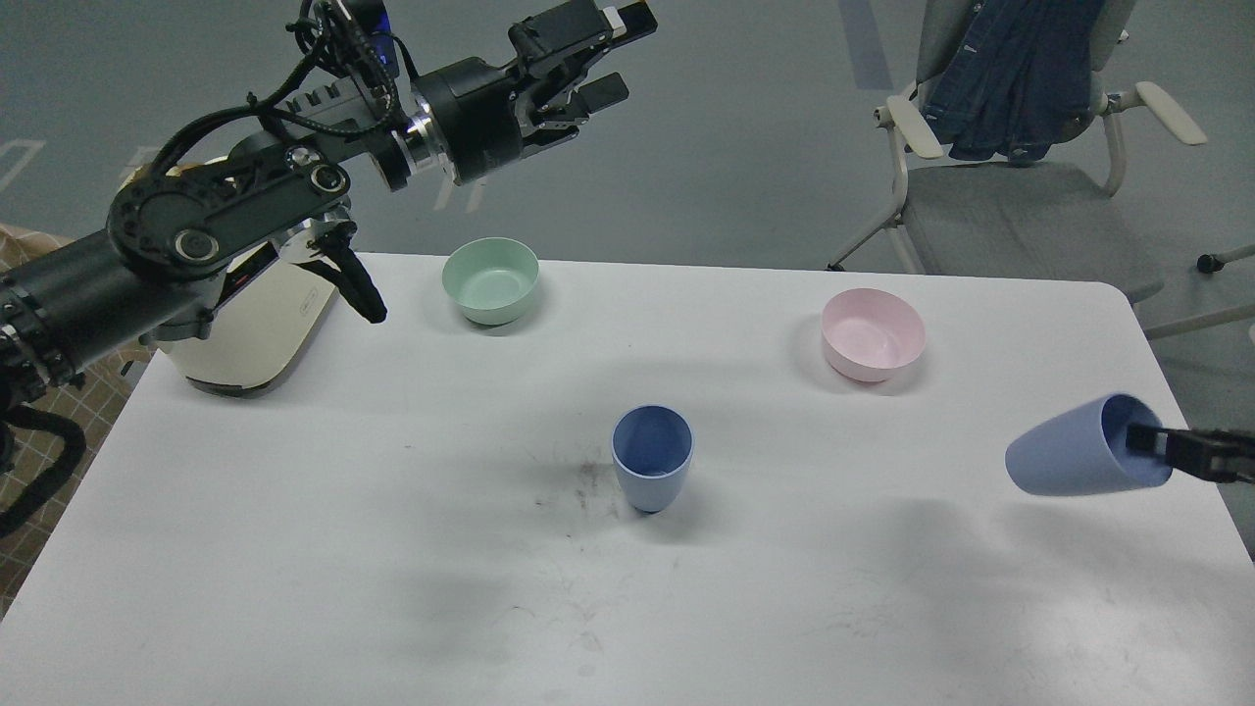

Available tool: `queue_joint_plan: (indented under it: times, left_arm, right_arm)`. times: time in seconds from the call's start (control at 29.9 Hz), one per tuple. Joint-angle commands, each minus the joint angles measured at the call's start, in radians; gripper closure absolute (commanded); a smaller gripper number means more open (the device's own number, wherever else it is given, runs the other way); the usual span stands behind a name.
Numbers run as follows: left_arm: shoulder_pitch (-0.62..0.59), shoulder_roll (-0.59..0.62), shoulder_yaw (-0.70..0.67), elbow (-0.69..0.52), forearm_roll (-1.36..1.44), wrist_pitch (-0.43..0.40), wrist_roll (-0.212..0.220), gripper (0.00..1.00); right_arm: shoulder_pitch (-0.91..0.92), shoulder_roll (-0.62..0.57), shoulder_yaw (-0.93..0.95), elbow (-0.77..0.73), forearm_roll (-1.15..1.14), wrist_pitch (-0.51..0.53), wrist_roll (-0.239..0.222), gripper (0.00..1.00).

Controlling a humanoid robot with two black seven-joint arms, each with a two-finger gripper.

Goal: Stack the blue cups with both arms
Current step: 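Lift the blue cup with the right gripper and lower it into the center cup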

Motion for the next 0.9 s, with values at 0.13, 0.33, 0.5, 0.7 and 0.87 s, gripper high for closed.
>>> queue_joint_plan:
  times: [0.13,0.33,0.5,0.7,0.87]
  left_arm:
    - [-0.001,-0.002,-0.001,0.013,-0.004,0.005,0.0,0.04]
    - [-0.002,0.009,-0.001,0.014,-0.005,0.005,0.0,0.04]
    - [-0.002,0.011,-0.001,0.014,-0.002,0.005,0.0,0.04]
    - [-0.004,0.011,-0.001,0.014,-0.001,0.005,0.0,0.04]
    - [-0.004,0.011,-0.001,0.014,-0.001,0.003,0.0,0.04]
  right_arm:
    - [0.276,0.199,-0.007,-0.113,-0.047,0.126,0.0,1.0]
    - [0.517,0.512,-0.196,-0.258,-0.034,0.166,0.0,1.0]
    - [0.668,0.716,-0.408,-0.258,0.06,0.162,0.0,1.0]
    - [0.734,0.885,-0.433,-0.256,0.082,0.168,0.0,1.0]
    - [0.784,0.982,-0.477,-0.259,0.117,0.168,0.0,1.0]
